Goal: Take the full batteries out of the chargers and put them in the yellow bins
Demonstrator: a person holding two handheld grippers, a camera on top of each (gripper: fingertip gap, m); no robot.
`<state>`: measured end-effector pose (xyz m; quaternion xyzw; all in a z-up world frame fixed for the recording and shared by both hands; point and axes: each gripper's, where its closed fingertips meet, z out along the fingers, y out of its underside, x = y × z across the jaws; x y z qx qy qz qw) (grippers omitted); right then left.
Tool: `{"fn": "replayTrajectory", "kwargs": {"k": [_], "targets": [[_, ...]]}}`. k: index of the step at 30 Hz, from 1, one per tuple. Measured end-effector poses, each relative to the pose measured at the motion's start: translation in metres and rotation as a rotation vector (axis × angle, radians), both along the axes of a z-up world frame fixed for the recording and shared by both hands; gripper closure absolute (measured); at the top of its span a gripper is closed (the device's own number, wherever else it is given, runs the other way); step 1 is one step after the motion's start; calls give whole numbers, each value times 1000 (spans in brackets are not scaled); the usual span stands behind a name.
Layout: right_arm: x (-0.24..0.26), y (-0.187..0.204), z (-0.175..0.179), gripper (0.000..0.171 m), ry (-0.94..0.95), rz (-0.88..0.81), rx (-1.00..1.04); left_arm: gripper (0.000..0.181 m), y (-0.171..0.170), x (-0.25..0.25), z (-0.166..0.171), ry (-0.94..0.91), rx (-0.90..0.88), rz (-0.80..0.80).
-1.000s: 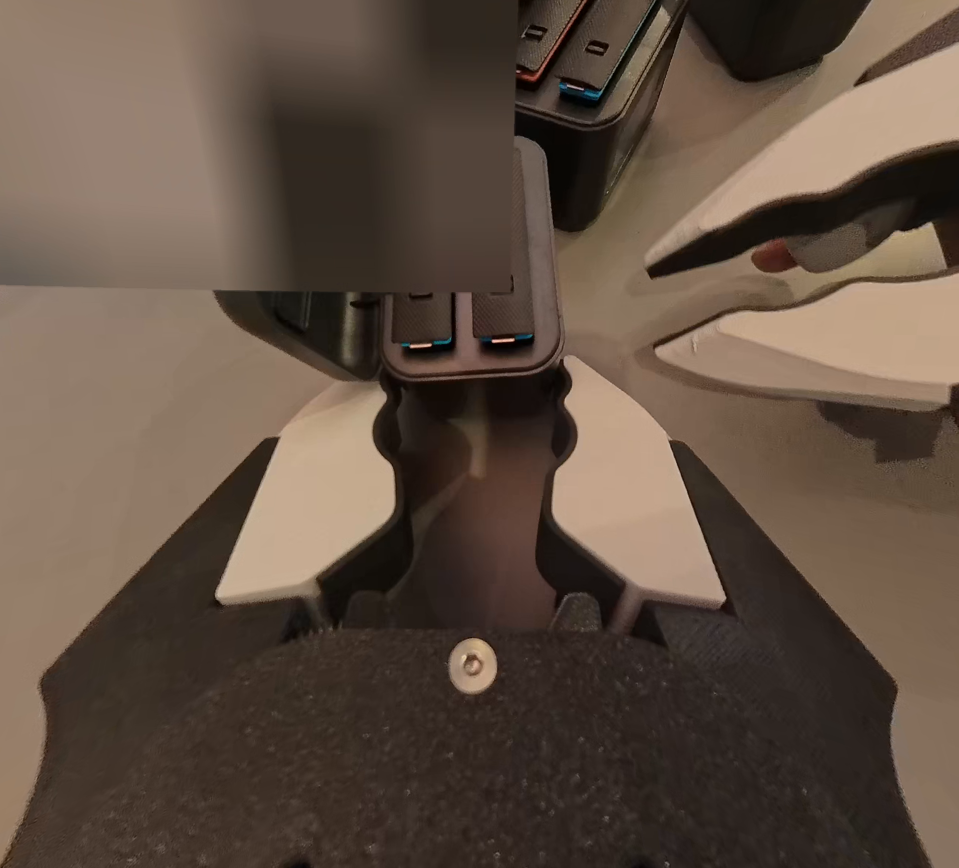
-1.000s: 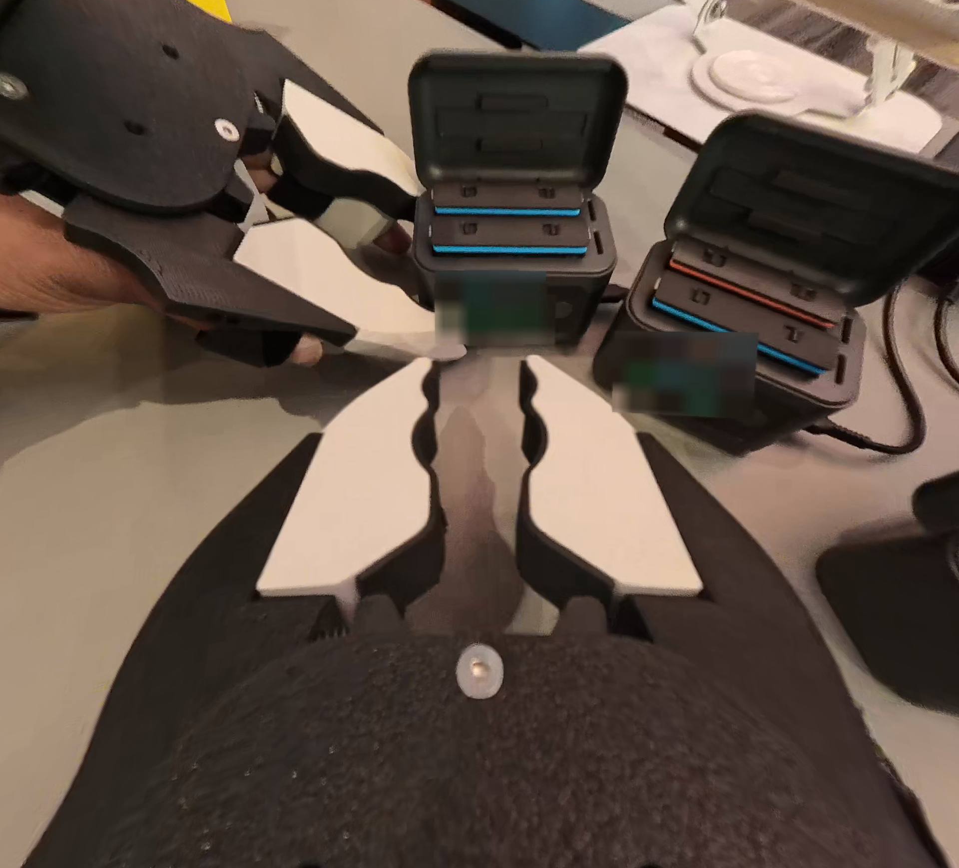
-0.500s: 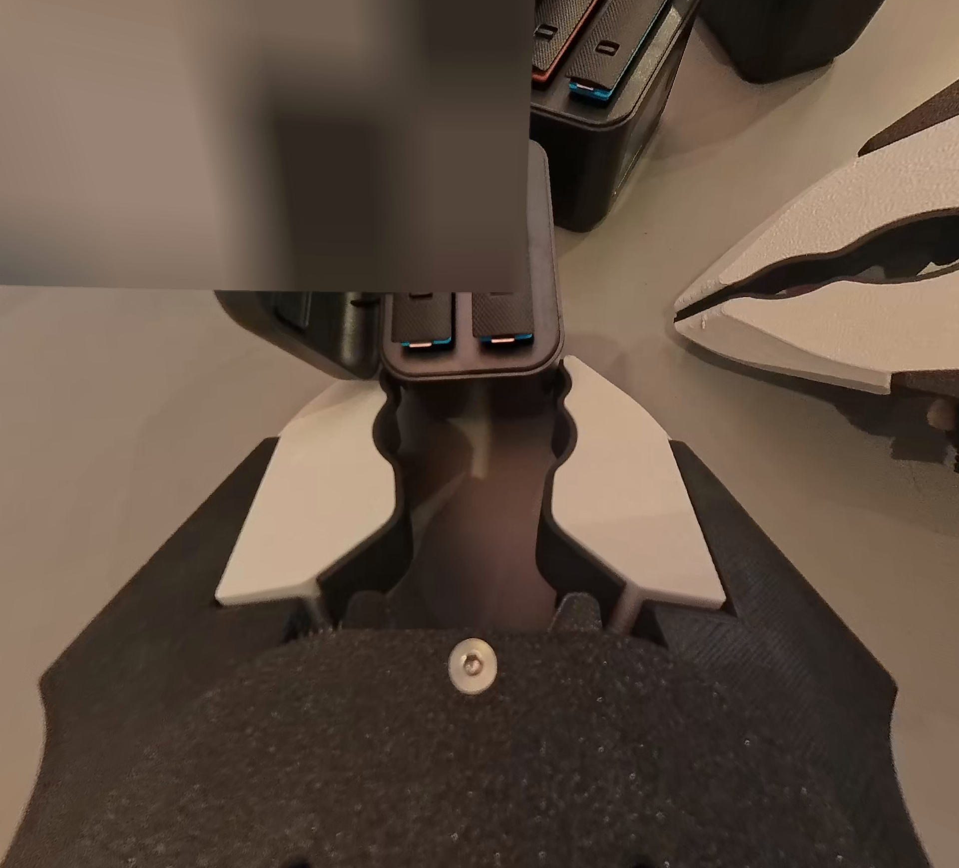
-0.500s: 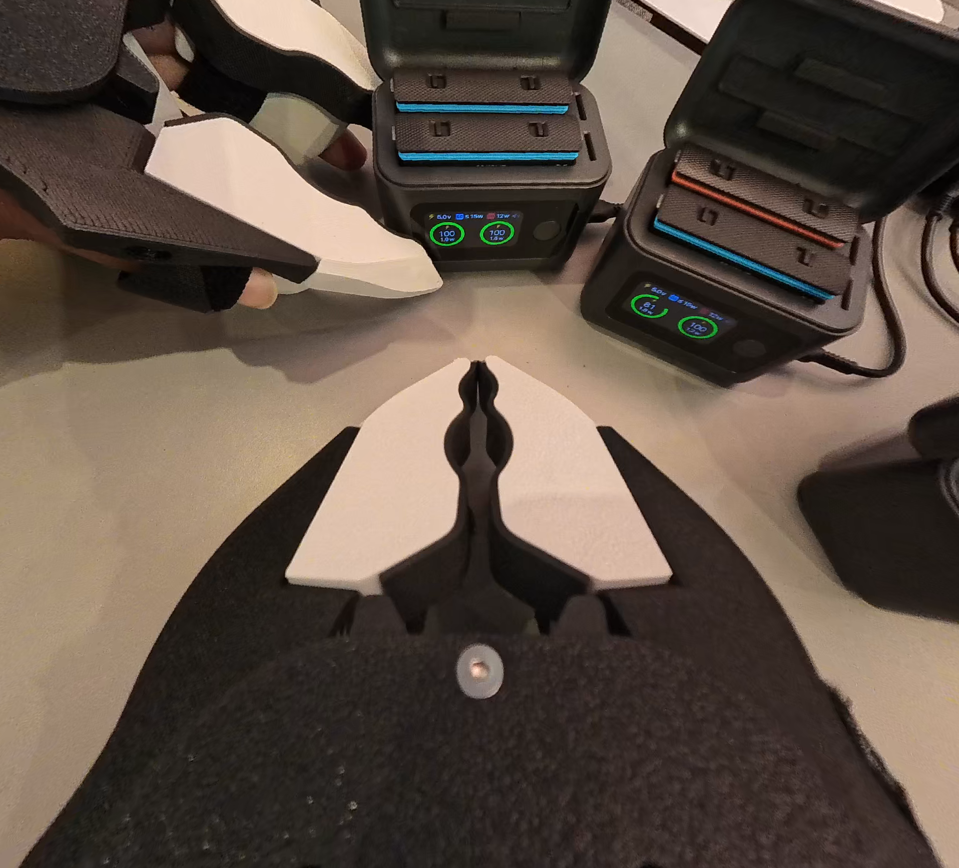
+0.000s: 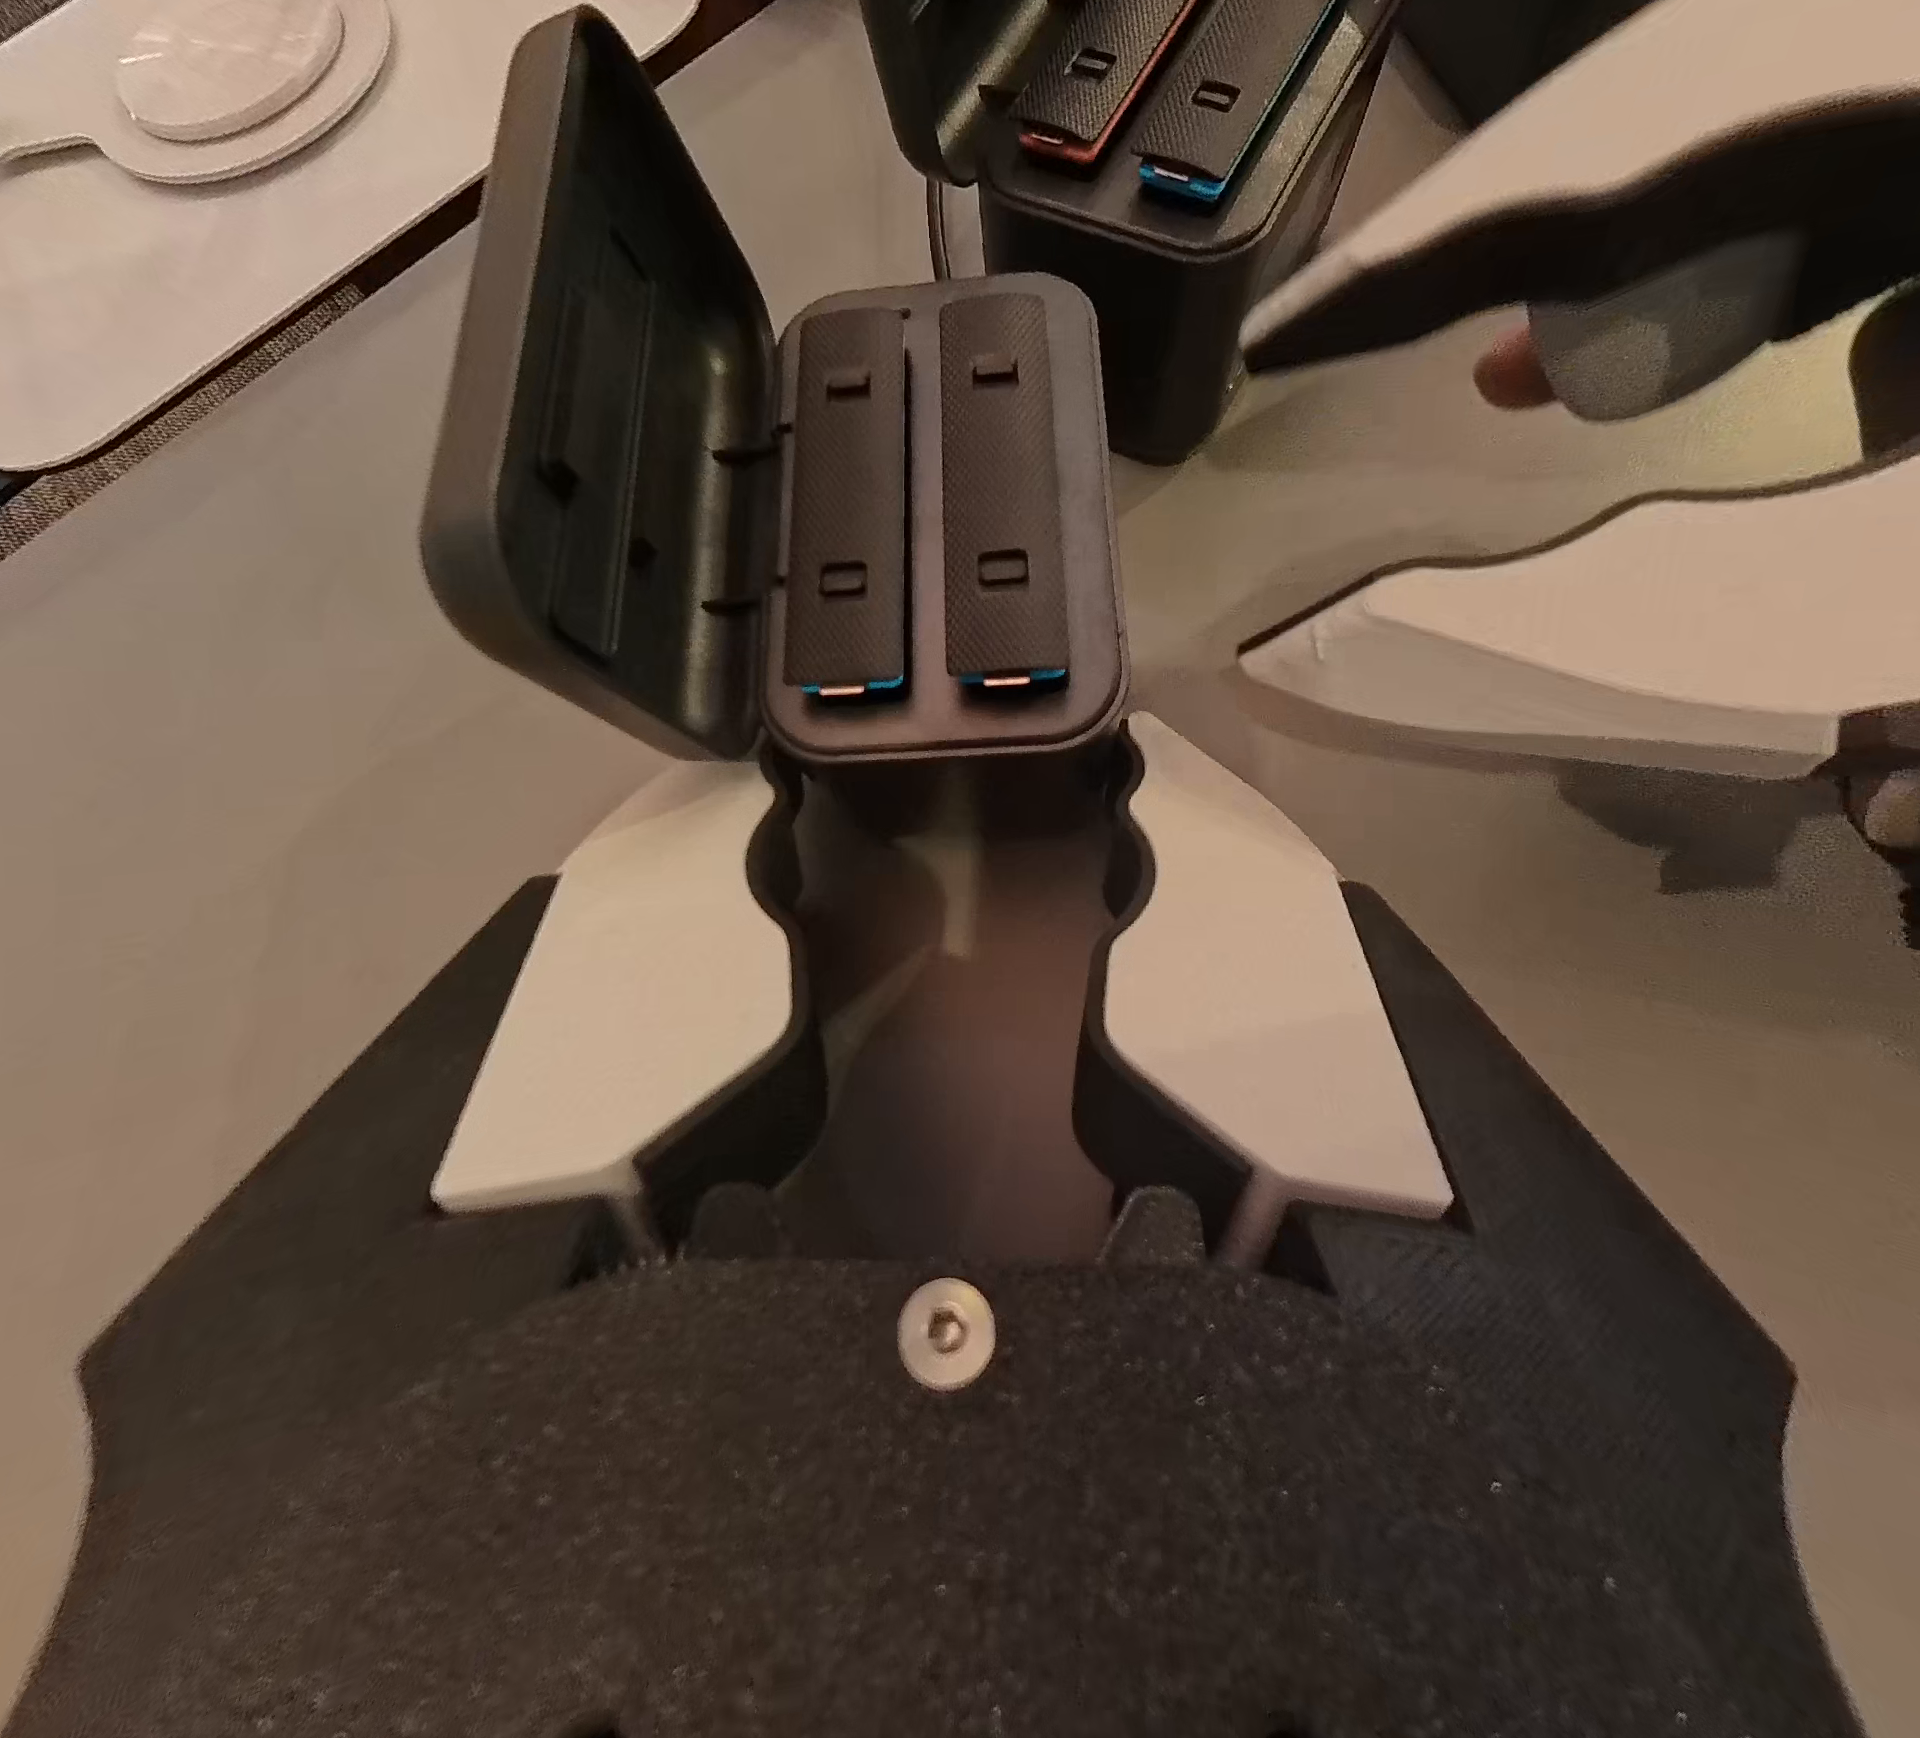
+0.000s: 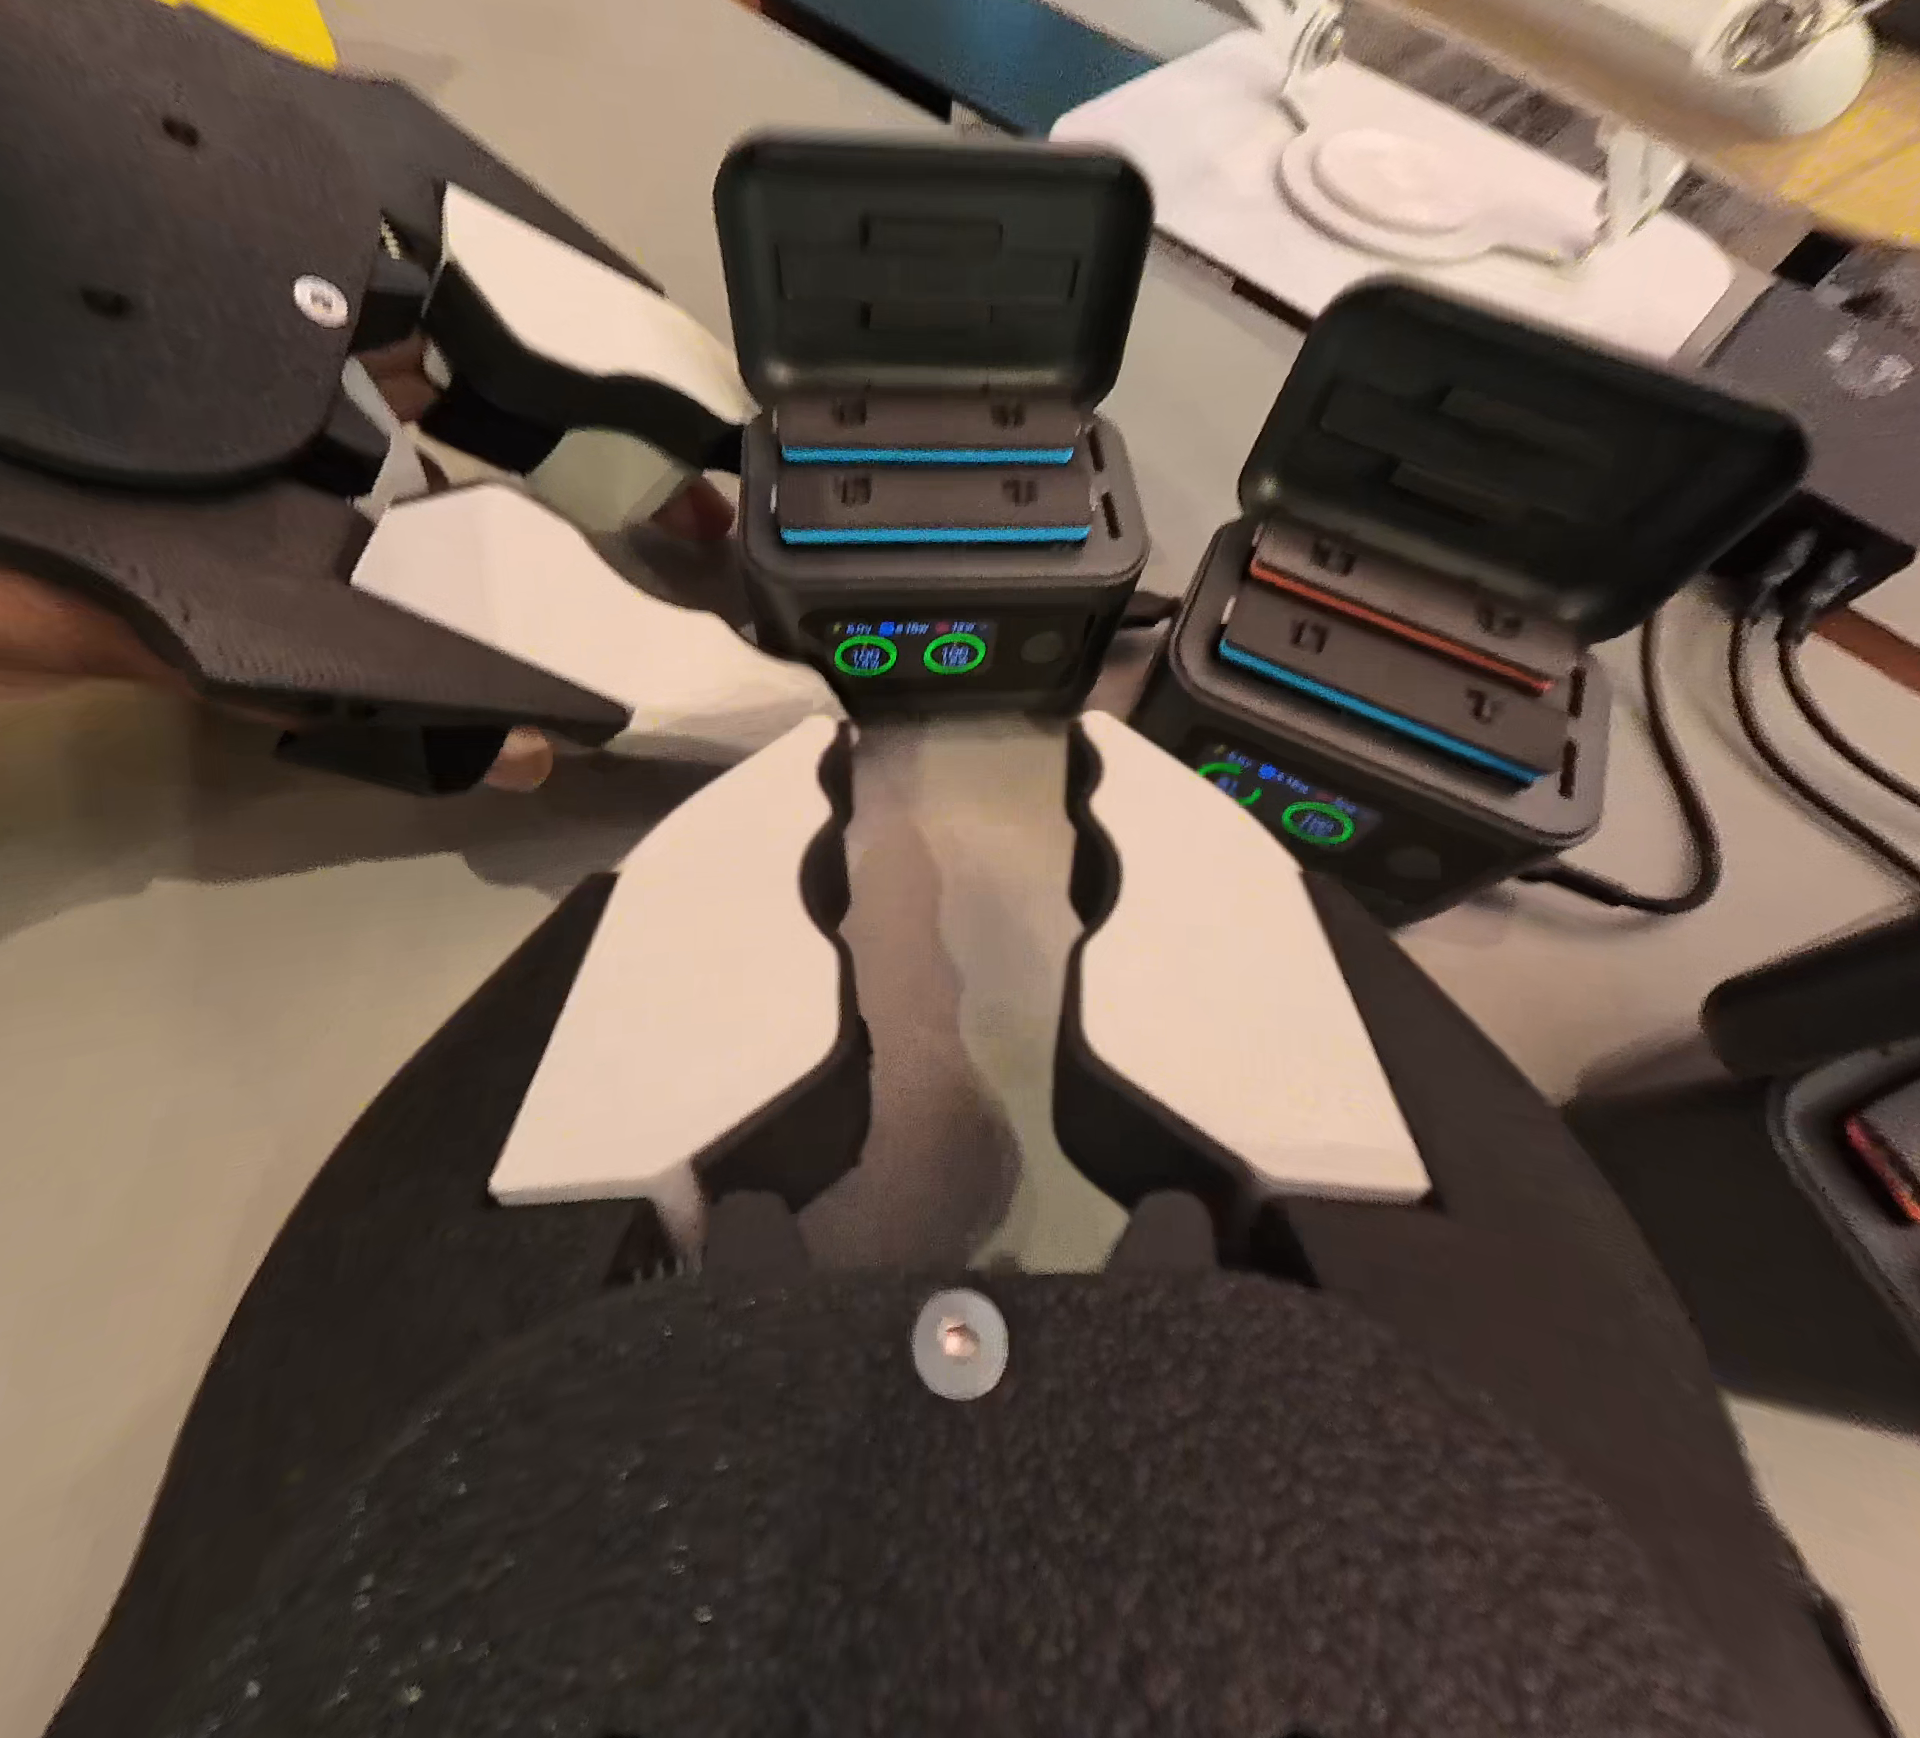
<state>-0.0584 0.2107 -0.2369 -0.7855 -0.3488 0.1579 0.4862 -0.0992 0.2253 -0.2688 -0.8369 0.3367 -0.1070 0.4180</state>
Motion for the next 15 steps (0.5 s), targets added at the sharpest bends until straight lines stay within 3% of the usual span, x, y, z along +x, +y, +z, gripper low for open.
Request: {"fn": "replayTrajectory", "kwargs": {"k": [5,15], "targets": [[-11,8,15,116,61,28,38,125,-3,3,0,0,-3,-28],[-30,19,15,109,35,109,-40,125,-5,5,0,-4,-8,-51]]}}
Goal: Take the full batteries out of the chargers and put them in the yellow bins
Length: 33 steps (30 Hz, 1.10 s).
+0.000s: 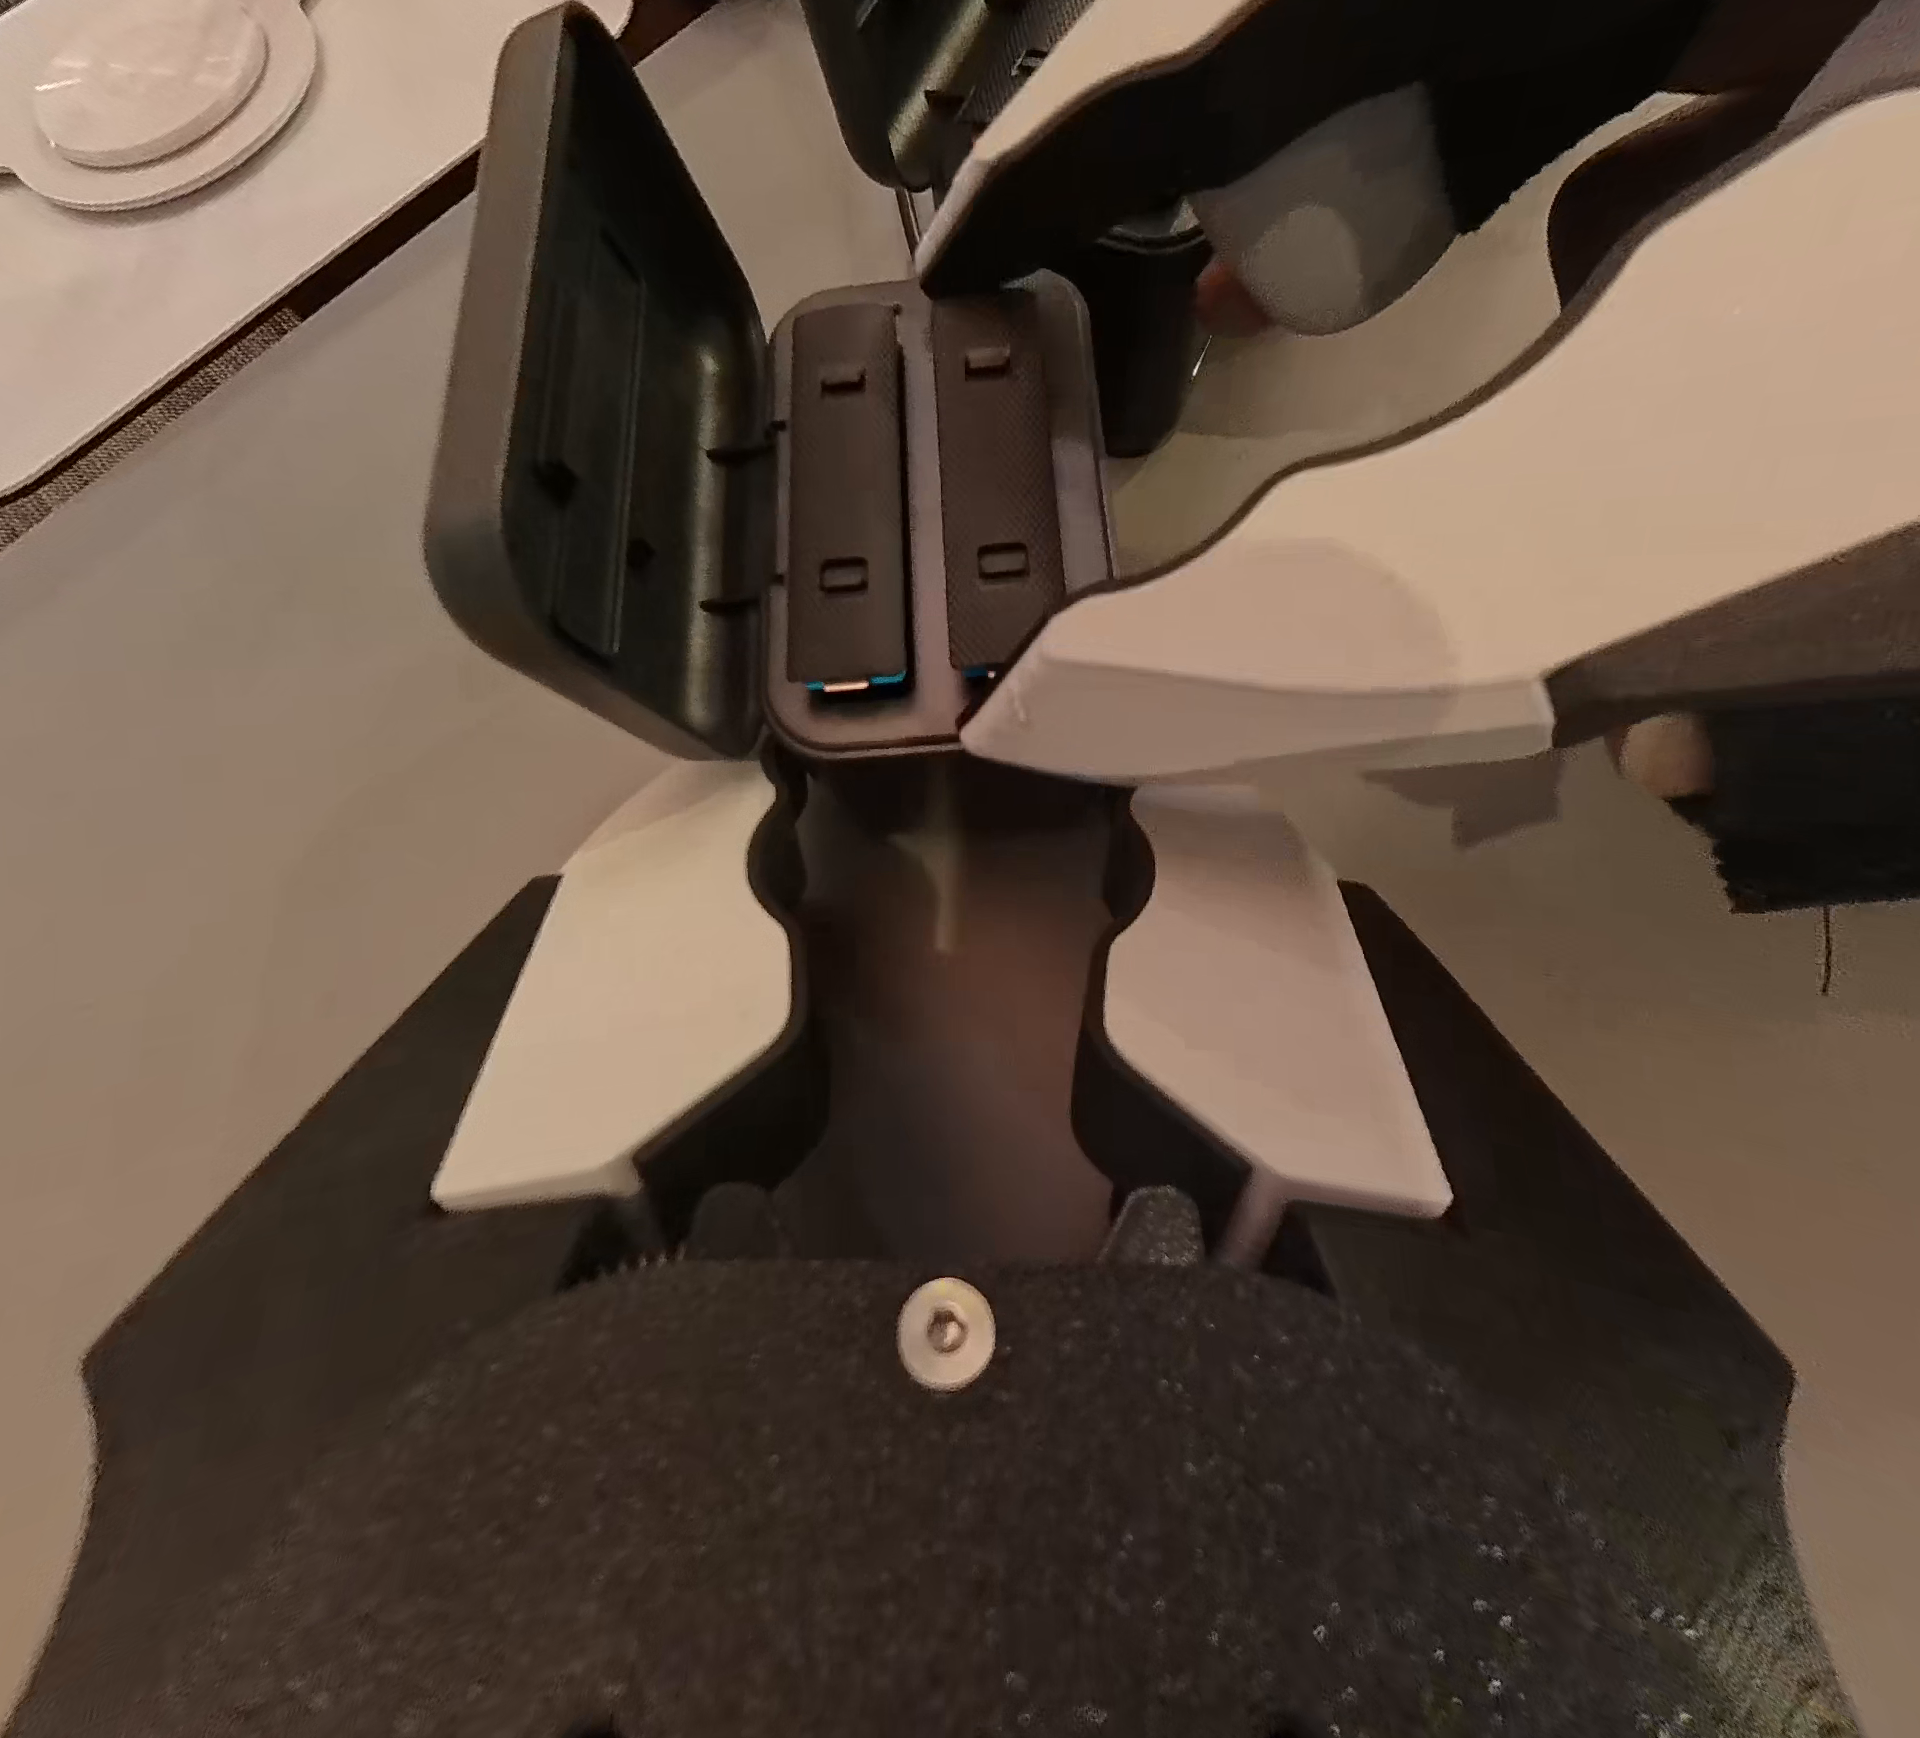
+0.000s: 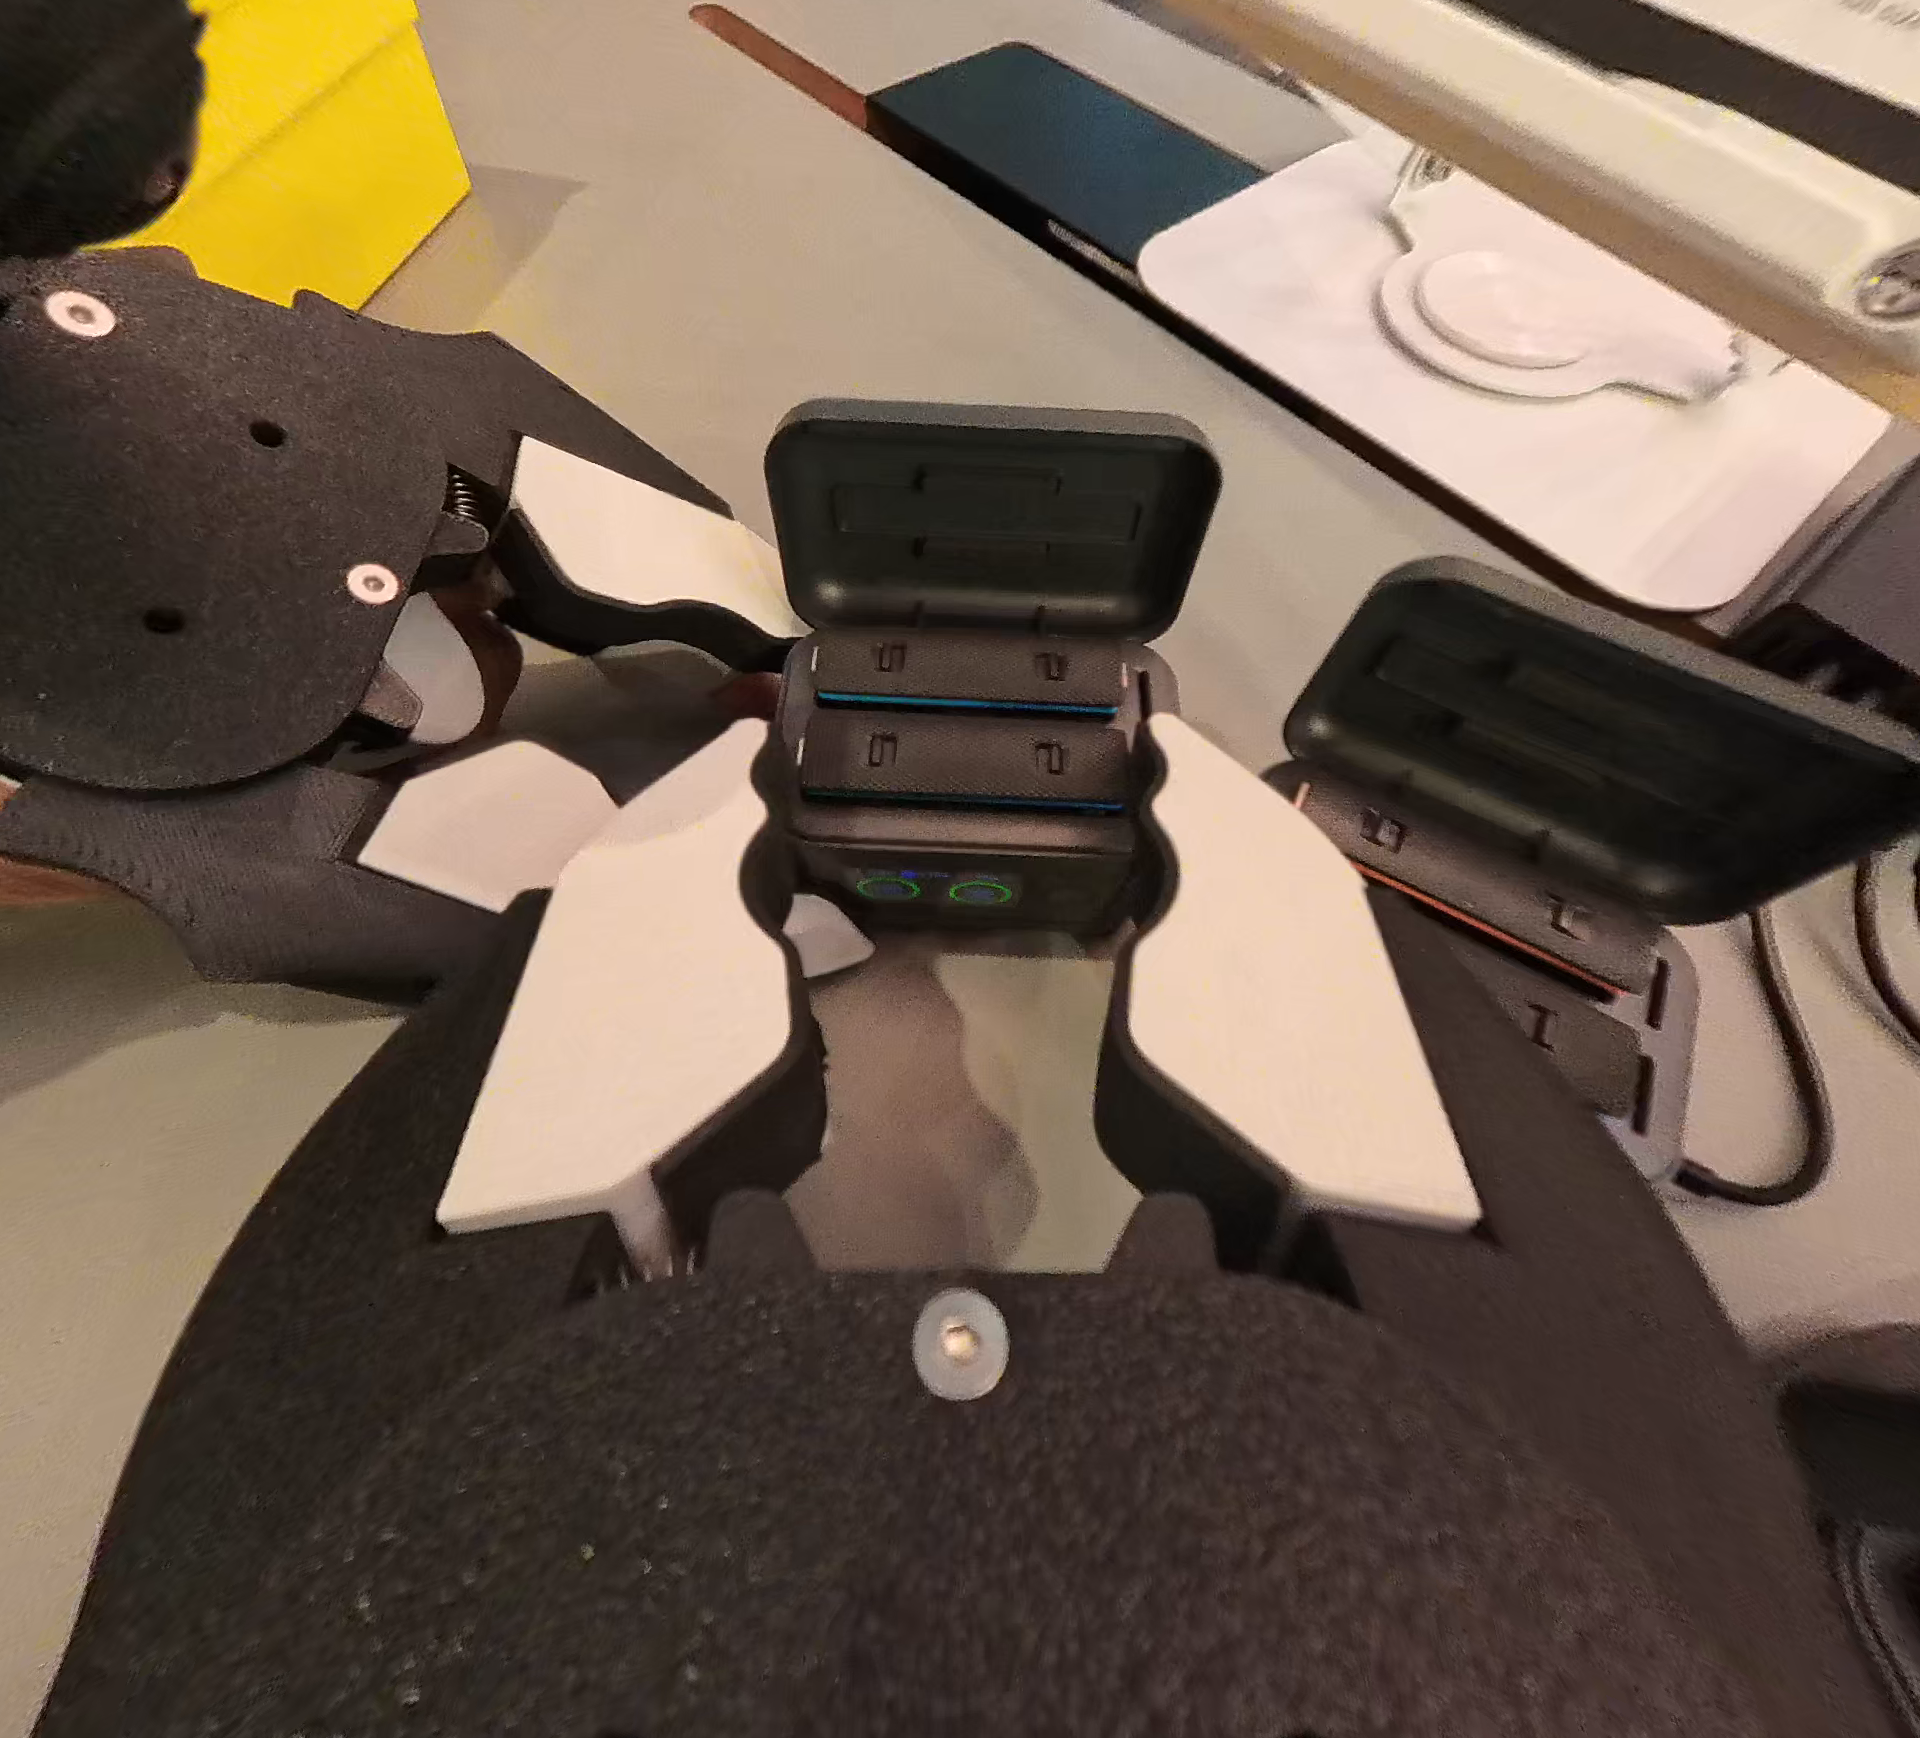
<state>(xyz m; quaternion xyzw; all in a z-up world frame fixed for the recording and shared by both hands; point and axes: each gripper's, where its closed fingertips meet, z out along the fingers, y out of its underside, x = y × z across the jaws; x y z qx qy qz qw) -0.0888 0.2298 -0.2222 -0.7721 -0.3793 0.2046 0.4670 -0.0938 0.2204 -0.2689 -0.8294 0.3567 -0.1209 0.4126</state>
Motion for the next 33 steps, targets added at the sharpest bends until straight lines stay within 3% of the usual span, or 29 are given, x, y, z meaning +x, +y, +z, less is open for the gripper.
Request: {"fn": "replayTrajectory", "kwargs": {"k": [31,32,33], "targets": [[11,8,11,115,153,-154,55,125,0,1,-2,2,-24,1],[23,15,29,171,212,-219,144,125,0,1,-2,-14,-26,4],[25,10,54,171,288,-159,209,125,-1,1,-3,-13,-33,-1]]}}
